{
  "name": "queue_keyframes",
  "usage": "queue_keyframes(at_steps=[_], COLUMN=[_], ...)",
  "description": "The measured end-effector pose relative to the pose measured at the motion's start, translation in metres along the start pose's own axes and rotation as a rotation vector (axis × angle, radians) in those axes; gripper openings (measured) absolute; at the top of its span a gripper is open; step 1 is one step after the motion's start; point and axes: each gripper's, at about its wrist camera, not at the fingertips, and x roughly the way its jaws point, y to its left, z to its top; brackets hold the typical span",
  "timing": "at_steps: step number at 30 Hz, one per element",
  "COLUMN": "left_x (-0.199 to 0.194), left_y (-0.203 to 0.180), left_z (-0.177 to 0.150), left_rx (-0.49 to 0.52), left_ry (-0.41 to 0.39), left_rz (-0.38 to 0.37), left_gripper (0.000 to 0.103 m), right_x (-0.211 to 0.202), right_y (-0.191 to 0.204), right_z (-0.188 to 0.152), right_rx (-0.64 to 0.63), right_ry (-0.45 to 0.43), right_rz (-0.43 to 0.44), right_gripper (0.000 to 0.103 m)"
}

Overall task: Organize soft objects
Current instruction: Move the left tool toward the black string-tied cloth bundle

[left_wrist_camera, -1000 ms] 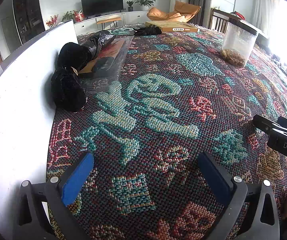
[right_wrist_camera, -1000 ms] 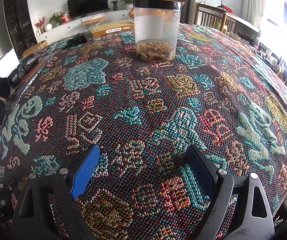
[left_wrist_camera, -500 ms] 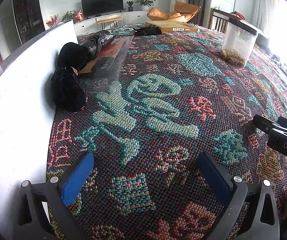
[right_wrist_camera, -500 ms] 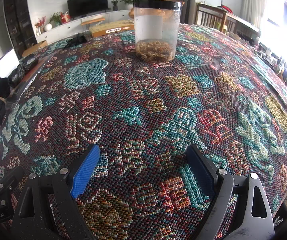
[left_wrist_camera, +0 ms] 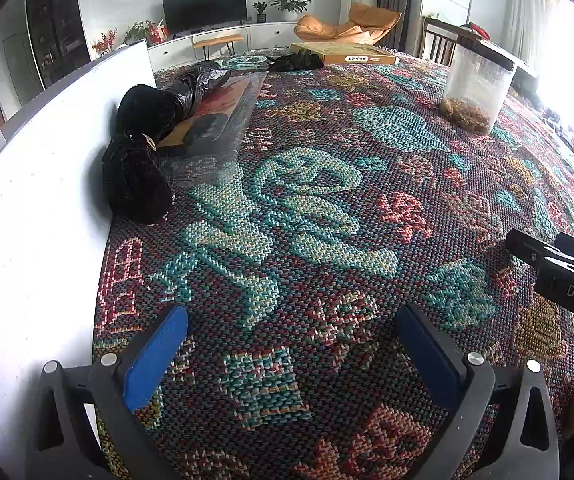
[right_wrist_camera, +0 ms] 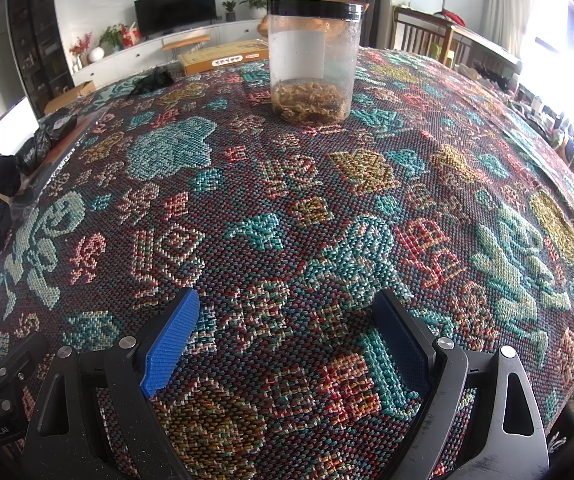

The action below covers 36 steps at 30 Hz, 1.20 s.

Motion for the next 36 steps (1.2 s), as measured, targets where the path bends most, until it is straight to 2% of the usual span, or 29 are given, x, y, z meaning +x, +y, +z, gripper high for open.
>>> queue_keyframes(at_steps=[5,8,10,13,15,19,23,28,31,33,34,36], left_x=[0.0,0.003,0.001,-0.004,-0.003,0.005,0.006,0.006,-0.005,-0.011,-0.01,-0.002], left_y=[0.0,0.001,0.006,0.021,0.024,0.026,0.06,0.077,0.069,0.067,0.067,0.071], left_z=[0.0,0.008,0.012,0.016,0.018,0.023,0.038,0.048,0.069,0.09,0.102,0.129], left_rx=[0.0,-0.001,-0.04,-0.106,-0.098,-0.04,-0.141,-0.215,-0.189,-0.179,-0.182,-0.19], left_ry=[0.003,0.045,0.051,0.023,0.026,0.04,0.048,0.072,0.003,-0.05,-0.067,-0.083], left_rz=[-0.001,0.0,0.027,0.005,-0.017,-0.01,-0.059,-0.058,-0.037,-0.014,0.006,0.05], left_gripper=[0.103,0.103,0.103,0.102,0.102,0.1,0.087,0.087,0.088,0.093,0.099,0.101], right_x=[0.0,0.0,0.0,0.0,0.0,0.0,0.0,0.0,0.0,0.0,0.0,0.0], right_y=[0.0,0.0,0.0,0.0,0.0,0.0,0.0,0.0,0.0,0.0,0.0,0.0], right_z=[0.0,0.0,0.0,0.0,0.0,0.0,0.0,0.0,0.0,0.0,0.0,0.0], right_rx=[0.0,0.0,0.0,0.0,0.0,0.0,0.0,0.001,0.001,0.001,0.001,0.001], right_ry=[0.0,0.0,0.0,0.0,0.0,0.0,0.0,0.0,0.0,0.0,0.0,0.0], right_rz=[0.0,0.0,0.0,0.0,0.0,0.0,-0.001,0.001,0.001,0.001,0.001,0.001], right_gripper=[0.09,0.09,0.09,0.09,0.09,0.09,0.09,0.091,0.091,0.091,0.091,0.091])
